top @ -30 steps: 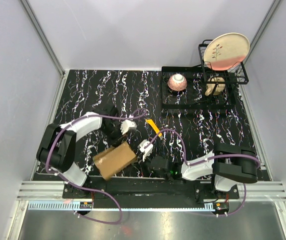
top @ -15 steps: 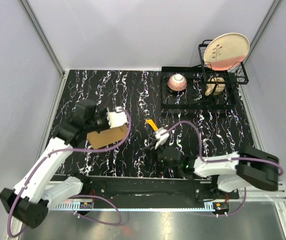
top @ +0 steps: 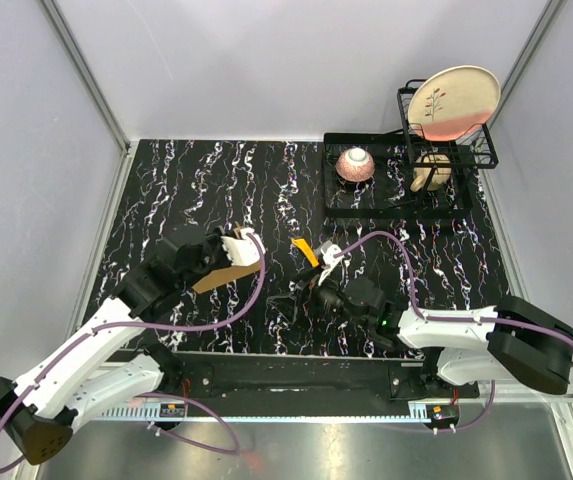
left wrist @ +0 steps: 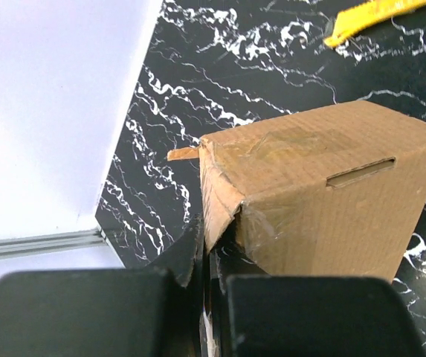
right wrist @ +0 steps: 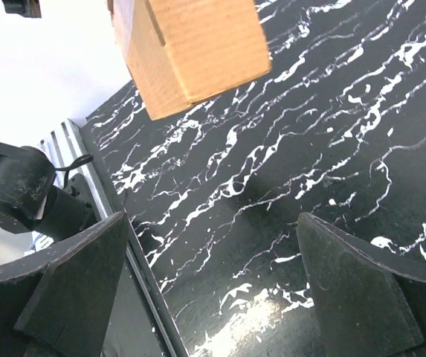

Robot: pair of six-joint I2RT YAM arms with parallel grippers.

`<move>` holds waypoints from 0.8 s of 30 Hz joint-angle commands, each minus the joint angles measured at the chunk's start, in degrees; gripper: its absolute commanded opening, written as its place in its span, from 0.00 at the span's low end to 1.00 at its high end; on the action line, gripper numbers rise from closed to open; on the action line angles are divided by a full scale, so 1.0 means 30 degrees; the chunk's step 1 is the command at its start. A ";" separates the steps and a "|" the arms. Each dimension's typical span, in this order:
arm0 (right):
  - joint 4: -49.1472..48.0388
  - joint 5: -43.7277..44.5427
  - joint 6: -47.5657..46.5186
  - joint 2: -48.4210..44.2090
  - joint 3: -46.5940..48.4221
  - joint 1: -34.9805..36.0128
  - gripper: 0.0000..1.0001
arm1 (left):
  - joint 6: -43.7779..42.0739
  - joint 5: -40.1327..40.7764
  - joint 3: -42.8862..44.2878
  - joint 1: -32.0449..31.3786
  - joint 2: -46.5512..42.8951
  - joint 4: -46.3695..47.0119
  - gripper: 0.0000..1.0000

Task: Unpack the express box
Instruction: Open the express box at the center of the board.

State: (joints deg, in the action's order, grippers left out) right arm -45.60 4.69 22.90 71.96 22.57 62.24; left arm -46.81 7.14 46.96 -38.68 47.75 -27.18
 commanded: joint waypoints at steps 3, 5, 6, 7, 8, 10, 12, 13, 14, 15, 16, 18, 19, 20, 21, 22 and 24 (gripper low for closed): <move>-0.2201 -0.0659 -0.2357 -0.0141 0.0767 0.0026 1.00 | 0.1890 0.1371 0.1748 -0.1052 -0.0476 0.1502 0.00; -0.2201 -0.0421 -0.2737 0.0181 0.1350 0.0055 1.00 | 0.2153 0.1255 0.1866 -0.1345 -0.0475 0.1209 0.00; -0.2288 -0.0391 -0.2855 0.0356 0.1587 0.0026 1.00 | 0.2213 0.1167 0.1895 -0.1404 -0.0505 0.1208 0.00; -0.2463 -0.0362 -0.2972 0.0764 0.1821 0.0026 1.00 | 0.2272 0.1050 0.1867 -0.1492 -0.0505 0.1063 0.00; -0.2871 -0.0362 -0.3148 0.0913 0.2229 -0.0003 1.00 | 0.2475 0.0817 0.1953 -0.1522 -0.0447 0.0946 0.00; -0.3050 -0.0303 -0.3354 0.1381 0.2700 -0.0091 1.00 | 0.2594 0.0465 0.2100 -0.1522 -0.0505 0.0450 0.00; -0.3109 -0.0332 -0.3355 0.1471 0.3082 -0.0529 1.00 | 0.2682 0.0229 0.2188 -0.1639 -0.0652 0.0242 0.00; -0.3138 -0.0448 -0.3209 0.1442 0.3141 -0.0705 1.00 | 0.2682 0.0113 0.2305 -0.1639 -0.0739 -0.0049 0.00; -0.3225 -0.0740 -0.3005 0.1384 0.3287 -0.1084 1.00 | 0.2769 -0.0092 0.2335 -0.1668 -0.0827 -0.0168 0.00; -0.3255 -0.1264 -0.2916 0.1441 0.3375 -0.1175 1.00 | 0.2828 -0.0152 0.2335 -0.1698 -0.0886 -0.0227 0.00; -0.3227 -0.1502 -0.2857 0.1587 0.3666 -0.1263 1.00 | 0.2887 -0.0239 0.2335 -0.1727 -0.0944 -0.0314 0.00; -0.3255 -0.2726 -0.2798 0.1908 0.3989 -0.1526 1.00 | 0.3004 -0.0620 0.2393 -0.1756 -0.1091 -0.0432 0.00; -0.3256 -0.3228 -0.2711 0.2229 0.4310 -0.1701 1.00 | 0.3063 -0.0824 0.2539 -0.1814 -0.1149 -0.0636 0.00; -0.3256 -0.3668 -0.2478 0.2436 0.4487 -0.1819 1.00 | 0.3150 -0.1348 0.2656 -0.1815 -0.1237 -0.0841 0.00; -0.3256 -0.4658 -0.2330 0.2612 0.4663 -0.2110 1.00 | 0.3267 -0.1498 0.2744 -0.1815 -0.1325 -0.0988 0.00; -0.3285 -0.5248 -0.2213 0.2875 0.4984 -0.2200 1.00 | 0.3355 -0.1587 0.2977 -0.1844 -0.1326 -0.1221 0.00; -0.3256 -0.6768 -0.2007 0.3285 0.5308 -0.2376 1.00 | 0.3444 -0.1705 0.3126 -0.1844 -0.1384 -0.1340 0.00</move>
State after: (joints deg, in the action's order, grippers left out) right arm -52.56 -5.54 15.70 79.81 34.89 56.45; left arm -38.57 4.67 52.10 -43.86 45.01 -32.51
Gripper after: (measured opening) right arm 0.994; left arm 0.012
